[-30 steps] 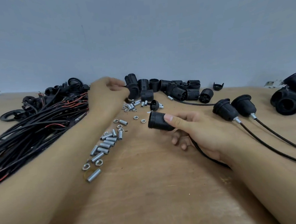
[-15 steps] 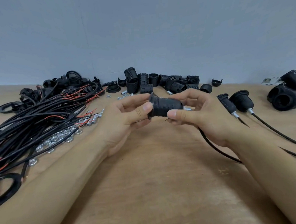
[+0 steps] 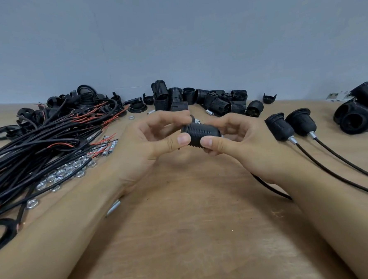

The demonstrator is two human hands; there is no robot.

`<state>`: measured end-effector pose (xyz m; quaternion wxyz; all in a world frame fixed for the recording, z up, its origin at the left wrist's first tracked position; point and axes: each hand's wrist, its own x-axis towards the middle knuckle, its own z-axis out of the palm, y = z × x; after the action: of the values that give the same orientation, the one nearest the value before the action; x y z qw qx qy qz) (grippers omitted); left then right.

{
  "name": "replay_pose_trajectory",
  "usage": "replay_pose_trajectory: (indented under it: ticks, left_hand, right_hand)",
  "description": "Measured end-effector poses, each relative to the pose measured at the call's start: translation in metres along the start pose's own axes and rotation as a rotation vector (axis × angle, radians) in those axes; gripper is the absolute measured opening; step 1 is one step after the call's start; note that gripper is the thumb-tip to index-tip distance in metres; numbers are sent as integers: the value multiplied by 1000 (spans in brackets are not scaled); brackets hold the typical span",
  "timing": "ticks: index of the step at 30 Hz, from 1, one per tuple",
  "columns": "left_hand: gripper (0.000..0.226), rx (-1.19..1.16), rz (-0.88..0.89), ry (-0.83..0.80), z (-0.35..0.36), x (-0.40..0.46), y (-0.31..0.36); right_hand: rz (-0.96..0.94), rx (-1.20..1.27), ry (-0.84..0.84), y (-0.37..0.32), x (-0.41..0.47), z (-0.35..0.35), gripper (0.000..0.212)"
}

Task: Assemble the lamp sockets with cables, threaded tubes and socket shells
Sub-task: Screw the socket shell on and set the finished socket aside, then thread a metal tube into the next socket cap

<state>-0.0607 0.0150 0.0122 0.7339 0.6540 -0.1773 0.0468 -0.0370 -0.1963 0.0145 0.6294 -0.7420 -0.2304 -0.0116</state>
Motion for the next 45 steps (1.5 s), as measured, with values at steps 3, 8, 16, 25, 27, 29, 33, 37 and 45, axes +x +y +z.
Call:
replay_pose_trajectory:
  ticks: [3, 8, 16, 25, 27, 29, 33, 37, 45]
  left_hand:
    - [17, -62, 26, 58, 3, -1, -1]
    - [19, -128, 26, 125, 4, 1, 8]
    - [25, -44, 25, 276, 2, 3, 7]
    - [47, -45, 131, 240, 3, 0, 9]
    - [46, -42, 122, 272, 1, 1, 9]
    - [45, 27, 99, 266, 3, 2, 5]
    - [46, 160, 46, 140, 10, 0, -1]
    - [63, 61, 171, 123, 7, -2, 3]
    - [31, 178, 189, 235, 8, -1, -2]
  right_hand:
    - [5, 41, -3, 3, 1, 2, 45]
    - [19, 47, -2, 7, 4, 0, 44]
    - [49, 112, 7, 5, 5, -3, 43]
    - [64, 121, -4, 8, 6, -6, 44]
    - [59, 120, -11, 8, 7, -6, 43]
    - [59, 117, -27, 8, 7, -6, 42]
    - [76, 108, -36, 9, 7, -6, 36]
    - [88, 73, -39, 10, 6, -6, 28]
    - [60, -332, 225, 12, 12, -21, 24]
